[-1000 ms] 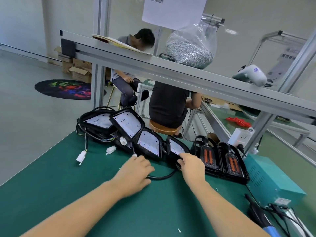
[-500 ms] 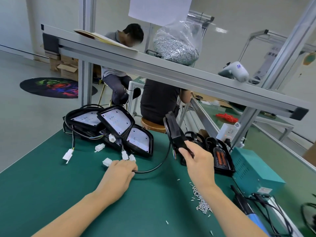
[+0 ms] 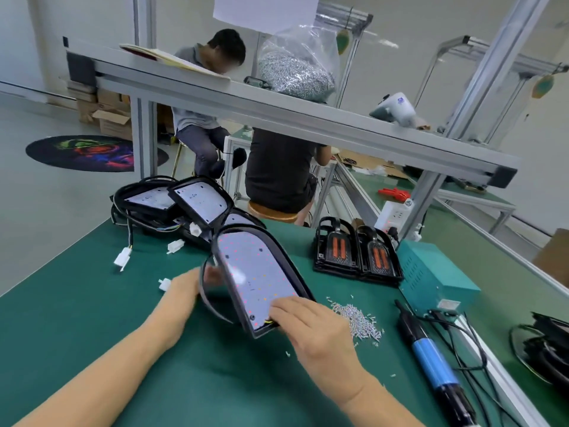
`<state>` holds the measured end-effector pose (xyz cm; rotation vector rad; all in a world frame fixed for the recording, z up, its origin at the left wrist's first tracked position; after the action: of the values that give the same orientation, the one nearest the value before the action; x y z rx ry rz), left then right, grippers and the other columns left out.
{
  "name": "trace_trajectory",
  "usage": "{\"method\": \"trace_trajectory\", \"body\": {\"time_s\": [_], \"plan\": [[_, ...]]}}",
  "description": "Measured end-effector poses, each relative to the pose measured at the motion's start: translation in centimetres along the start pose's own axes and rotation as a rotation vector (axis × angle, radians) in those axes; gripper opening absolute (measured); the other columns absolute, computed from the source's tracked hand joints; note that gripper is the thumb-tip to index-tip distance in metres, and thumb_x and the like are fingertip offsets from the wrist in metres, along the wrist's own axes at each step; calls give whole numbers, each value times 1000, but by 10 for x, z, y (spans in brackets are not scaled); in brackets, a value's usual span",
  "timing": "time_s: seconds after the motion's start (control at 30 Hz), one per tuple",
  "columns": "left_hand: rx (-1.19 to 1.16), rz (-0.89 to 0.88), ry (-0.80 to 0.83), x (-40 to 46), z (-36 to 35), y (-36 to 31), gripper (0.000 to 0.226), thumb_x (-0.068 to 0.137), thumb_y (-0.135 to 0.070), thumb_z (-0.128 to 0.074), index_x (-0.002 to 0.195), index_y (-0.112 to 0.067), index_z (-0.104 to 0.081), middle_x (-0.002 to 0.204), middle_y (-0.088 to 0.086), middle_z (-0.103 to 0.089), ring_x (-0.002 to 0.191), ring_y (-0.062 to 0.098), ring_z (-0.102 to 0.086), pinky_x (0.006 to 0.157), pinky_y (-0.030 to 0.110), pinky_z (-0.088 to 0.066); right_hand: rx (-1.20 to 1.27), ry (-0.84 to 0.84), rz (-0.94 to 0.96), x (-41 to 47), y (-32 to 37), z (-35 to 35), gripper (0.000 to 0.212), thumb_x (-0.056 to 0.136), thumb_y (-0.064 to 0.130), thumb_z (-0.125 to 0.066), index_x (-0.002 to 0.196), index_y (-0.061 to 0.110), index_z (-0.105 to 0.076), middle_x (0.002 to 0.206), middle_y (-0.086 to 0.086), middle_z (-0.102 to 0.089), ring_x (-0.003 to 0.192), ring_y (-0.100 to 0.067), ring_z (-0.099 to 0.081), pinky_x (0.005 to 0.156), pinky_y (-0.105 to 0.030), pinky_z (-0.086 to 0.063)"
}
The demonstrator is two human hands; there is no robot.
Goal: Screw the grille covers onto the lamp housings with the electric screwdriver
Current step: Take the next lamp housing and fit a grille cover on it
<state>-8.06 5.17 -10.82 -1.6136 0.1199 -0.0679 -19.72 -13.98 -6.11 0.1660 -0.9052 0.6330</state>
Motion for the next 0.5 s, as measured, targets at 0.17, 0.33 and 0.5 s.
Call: {"method": "trace_trajectory", "body": {"time_s": [0.17,0.33,0.5], "plan": [[-586,205,157,-25,-2,-7,68,89,-63,-38,97,-5,-74,95,13,-73,79,21,-71,59,27,-57,-38,90,138,-11,20,4,27,96,6,-50,93,15,-75,103,5,-72,96,-13,-66,89,-26,-52],[-437,271,72,-38,3,1,36,69,-17,-67,101,0,-67,91,15,-72,69,25,-70,57,31,-59,-22,182,172,-26,30,1,16,86,5,-68,94,17,-74,105,7,-70,99,-13,-64,91,-25,-49],[-307,226,-108,-42,17,0,15,83,7,-56,93,-2,-61,67,8,-72,53,19,-68,46,27,-55,44,247,173,-31,36,-4,27,86,-2,-60,104,14,-73,116,-1,-68,109,-19,-62,103,-32,-43]]}}
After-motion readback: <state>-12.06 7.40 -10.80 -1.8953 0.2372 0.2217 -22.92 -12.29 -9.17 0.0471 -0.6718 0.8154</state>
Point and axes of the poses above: each hand's wrist, its own x-axis towards the middle knuckle, its own z-axis out of the back of the hand, y = z × x, the point moved 4 cm from there along x, towards the middle knuckle
